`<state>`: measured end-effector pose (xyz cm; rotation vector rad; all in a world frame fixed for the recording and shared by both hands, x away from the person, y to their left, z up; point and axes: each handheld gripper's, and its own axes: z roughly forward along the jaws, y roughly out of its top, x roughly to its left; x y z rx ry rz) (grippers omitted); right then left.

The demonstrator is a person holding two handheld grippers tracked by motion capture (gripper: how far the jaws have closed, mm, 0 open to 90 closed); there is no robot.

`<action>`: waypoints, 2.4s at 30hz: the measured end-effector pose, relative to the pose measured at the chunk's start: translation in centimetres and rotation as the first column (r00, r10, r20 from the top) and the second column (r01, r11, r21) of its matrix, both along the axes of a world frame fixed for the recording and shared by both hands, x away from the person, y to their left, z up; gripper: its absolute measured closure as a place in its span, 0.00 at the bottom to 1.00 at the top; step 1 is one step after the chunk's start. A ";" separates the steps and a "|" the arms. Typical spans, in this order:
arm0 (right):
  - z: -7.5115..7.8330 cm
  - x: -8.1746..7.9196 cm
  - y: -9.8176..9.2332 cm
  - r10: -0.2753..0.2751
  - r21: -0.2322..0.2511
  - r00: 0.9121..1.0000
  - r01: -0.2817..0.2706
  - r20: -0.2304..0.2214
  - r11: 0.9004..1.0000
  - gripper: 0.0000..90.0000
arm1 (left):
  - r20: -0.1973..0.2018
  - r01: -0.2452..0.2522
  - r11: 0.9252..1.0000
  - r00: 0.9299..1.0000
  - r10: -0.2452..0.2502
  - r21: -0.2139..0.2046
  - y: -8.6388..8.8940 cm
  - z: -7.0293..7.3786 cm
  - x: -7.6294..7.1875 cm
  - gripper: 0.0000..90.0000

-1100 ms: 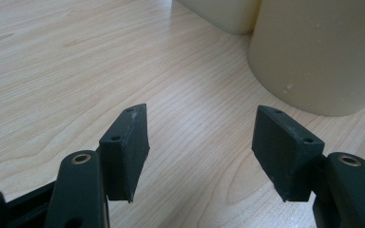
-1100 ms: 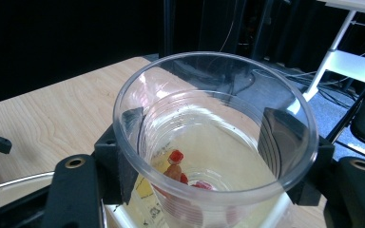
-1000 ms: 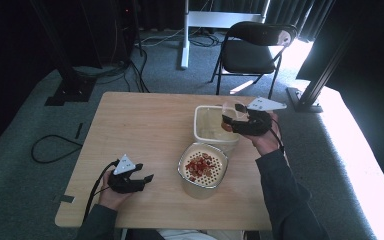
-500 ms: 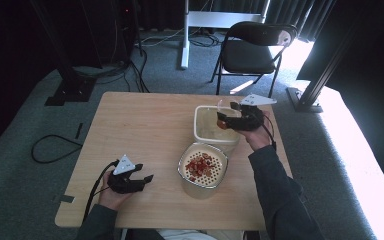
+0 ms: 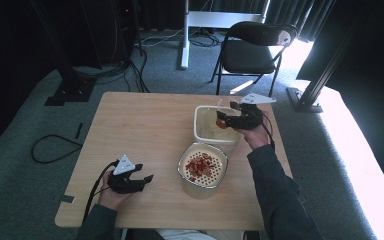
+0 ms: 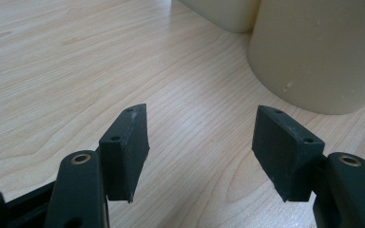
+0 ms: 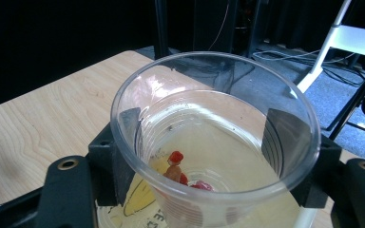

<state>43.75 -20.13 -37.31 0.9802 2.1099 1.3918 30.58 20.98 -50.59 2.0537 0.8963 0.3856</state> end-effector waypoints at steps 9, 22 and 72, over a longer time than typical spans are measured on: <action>-0.2 0.4 0.2 -0.010 0.023 1.000 0.010 -0.019 1.000 0.24 | 0.000 -0.003 1.000 1.000 0.003 -0.002 0.1 0.0 0.0 0.42; -0.2 0.5 0.1 -0.008 0.046 1.000 0.010 -0.028 0.999 0.22 | 0.001 -0.003 1.000 1.000 0.003 -0.003 0.1 0.0 0.0 0.42; -4.9 -3.4 -7.3 -0.231 0.009 0.973 0.231 -0.011 0.973 0.33 | -0.005 -0.007 1.000 1.000 0.007 -0.003 0.1 -0.2 0.1 0.42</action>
